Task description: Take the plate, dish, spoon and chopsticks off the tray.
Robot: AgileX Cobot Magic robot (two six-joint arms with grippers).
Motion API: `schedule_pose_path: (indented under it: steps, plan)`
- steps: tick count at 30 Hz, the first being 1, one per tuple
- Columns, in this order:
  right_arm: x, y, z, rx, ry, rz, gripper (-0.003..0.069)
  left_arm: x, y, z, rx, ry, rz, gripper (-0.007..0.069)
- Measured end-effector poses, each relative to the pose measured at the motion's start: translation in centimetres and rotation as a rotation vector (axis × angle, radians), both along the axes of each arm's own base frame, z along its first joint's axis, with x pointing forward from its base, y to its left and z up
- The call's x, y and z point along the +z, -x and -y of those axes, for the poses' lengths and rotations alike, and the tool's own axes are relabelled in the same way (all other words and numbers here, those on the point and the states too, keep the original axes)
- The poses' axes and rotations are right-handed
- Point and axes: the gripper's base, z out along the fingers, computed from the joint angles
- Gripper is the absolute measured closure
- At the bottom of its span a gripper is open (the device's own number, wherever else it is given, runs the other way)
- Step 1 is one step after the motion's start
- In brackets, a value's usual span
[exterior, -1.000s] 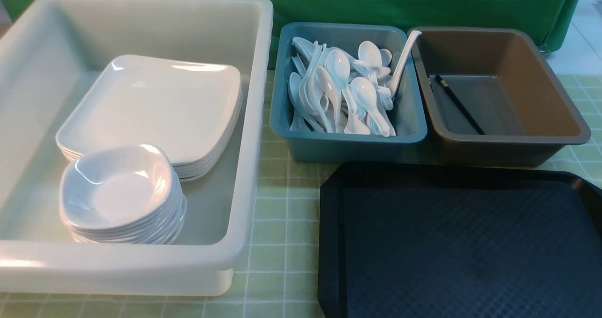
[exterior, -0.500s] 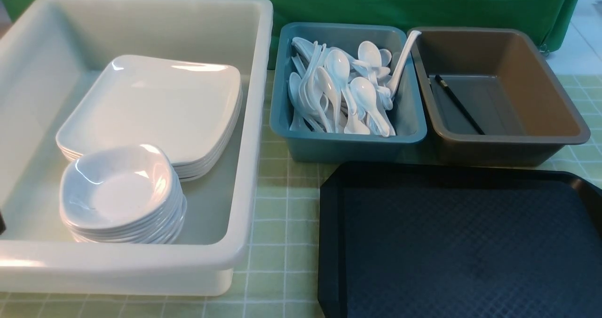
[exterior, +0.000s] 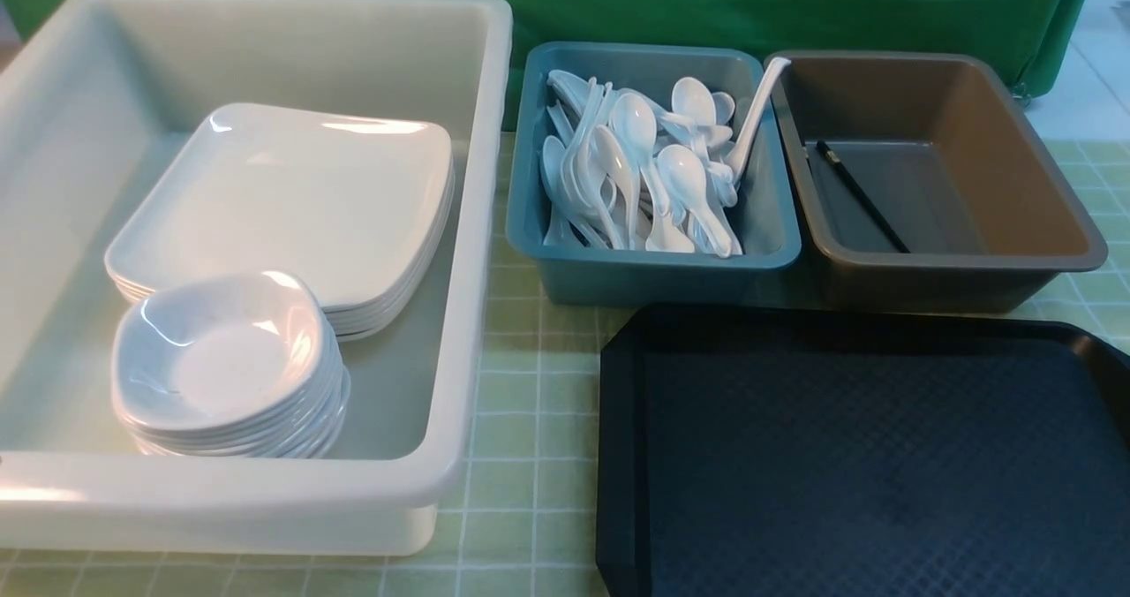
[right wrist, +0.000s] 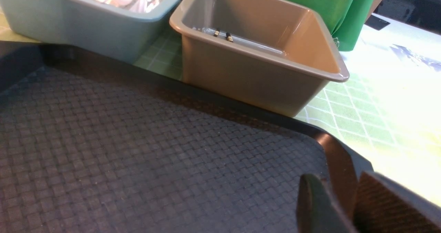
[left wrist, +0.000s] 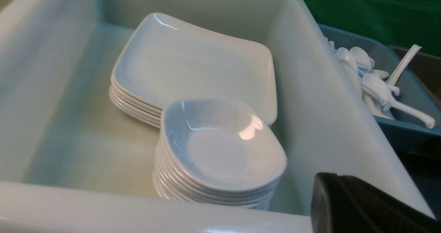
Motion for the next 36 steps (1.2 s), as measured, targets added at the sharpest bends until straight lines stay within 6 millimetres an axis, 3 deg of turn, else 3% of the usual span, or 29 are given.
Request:
schedule_pose_path:
  steps: [6, 10, 18, 24, 36]
  plan:
    - [0.0, 0.0, 0.0, 0.000, 0.000, 0.000, 0.0476, 0.9, -0.2, -0.7, 0.066, -0.088, 0.108, 0.0634]
    - [0.0, 0.0, 0.0, 0.000, 0.000, 0.000, 0.0470, 0.4, -0.7, -1.2, 0.105, -0.089, 0.167, 0.0634]
    - [0.0, 0.0, 0.0, 0.000, 0.000, 0.000, 0.0463, -5.1, -0.4, -1.9, 0.185, -0.071, 0.292, 0.0634]
    - [0.0, 0.0, 0.0, 0.000, 0.000, 0.000, 0.0461, -10.8, -0.9, -1.8, 0.132, -0.094, 0.152, 0.0634]
    - [0.0, 0.0, 0.0, 0.000, 0.000, 0.000, 0.0445, -11.8, -1.0, -1.4, 0.056, -0.113, 0.098, 0.0634]
